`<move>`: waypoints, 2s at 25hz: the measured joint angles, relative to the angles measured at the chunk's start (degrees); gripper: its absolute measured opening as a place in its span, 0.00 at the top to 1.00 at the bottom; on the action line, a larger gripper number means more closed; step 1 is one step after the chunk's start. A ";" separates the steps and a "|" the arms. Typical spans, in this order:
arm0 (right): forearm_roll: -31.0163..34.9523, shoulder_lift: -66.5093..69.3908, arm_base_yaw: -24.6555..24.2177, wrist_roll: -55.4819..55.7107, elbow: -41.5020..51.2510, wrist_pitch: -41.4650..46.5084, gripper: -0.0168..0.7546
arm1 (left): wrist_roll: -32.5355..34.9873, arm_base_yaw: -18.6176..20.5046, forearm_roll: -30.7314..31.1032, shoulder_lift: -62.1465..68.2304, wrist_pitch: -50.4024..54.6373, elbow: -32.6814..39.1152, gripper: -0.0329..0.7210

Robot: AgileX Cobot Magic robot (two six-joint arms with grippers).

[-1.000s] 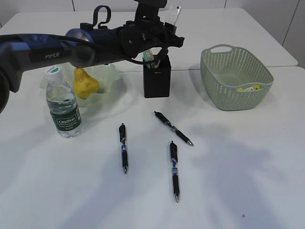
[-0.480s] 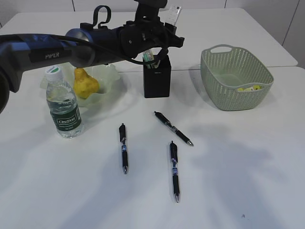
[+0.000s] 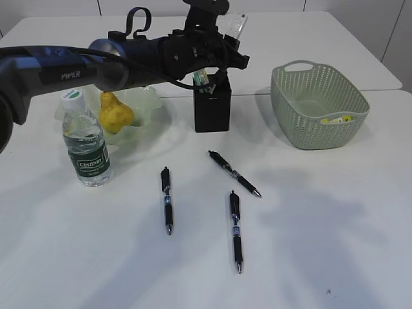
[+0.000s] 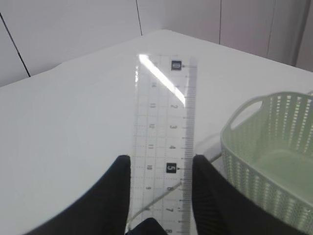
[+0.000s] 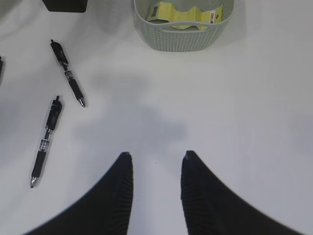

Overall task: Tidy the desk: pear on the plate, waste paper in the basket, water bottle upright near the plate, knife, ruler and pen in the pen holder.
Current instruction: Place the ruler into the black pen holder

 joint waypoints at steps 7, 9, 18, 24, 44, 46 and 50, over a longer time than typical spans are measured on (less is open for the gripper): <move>0.00 0.00 0.00 0.00 0.00 0.00 0.62 | 0.00 0.12 2.18 0.00 2.82 0.00 0.60; 0.00 0.00 0.00 0.00 0.00 0.00 0.62 | 0.00 0.20 2.24 0.00 3.38 0.00 0.60; 0.08 0.00 0.00 0.11 0.00 -0.04 0.62 | 0.00 0.20 3.12 0.00 3.72 0.00 0.60; 0.08 0.00 0.00 0.11 0.00 -0.13 0.62 | 0.00 0.70 4.23 0.00 4.92 0.00 0.60; 0.08 0.00 0.00 0.11 0.00 -0.33 0.62 | 0.00 1.91 7.03 -1.35 6.99 0.00 0.60; 0.08 0.00 0.00 0.11 0.00 -0.67 0.62 | 0.00 2.13 8.30 -1.35 7.30 0.00 0.60; -0.02 0.00 0.00 0.11 0.00 -0.84 0.62 | 0.00 2.47 9.33 -1.58 8.28 0.00 0.60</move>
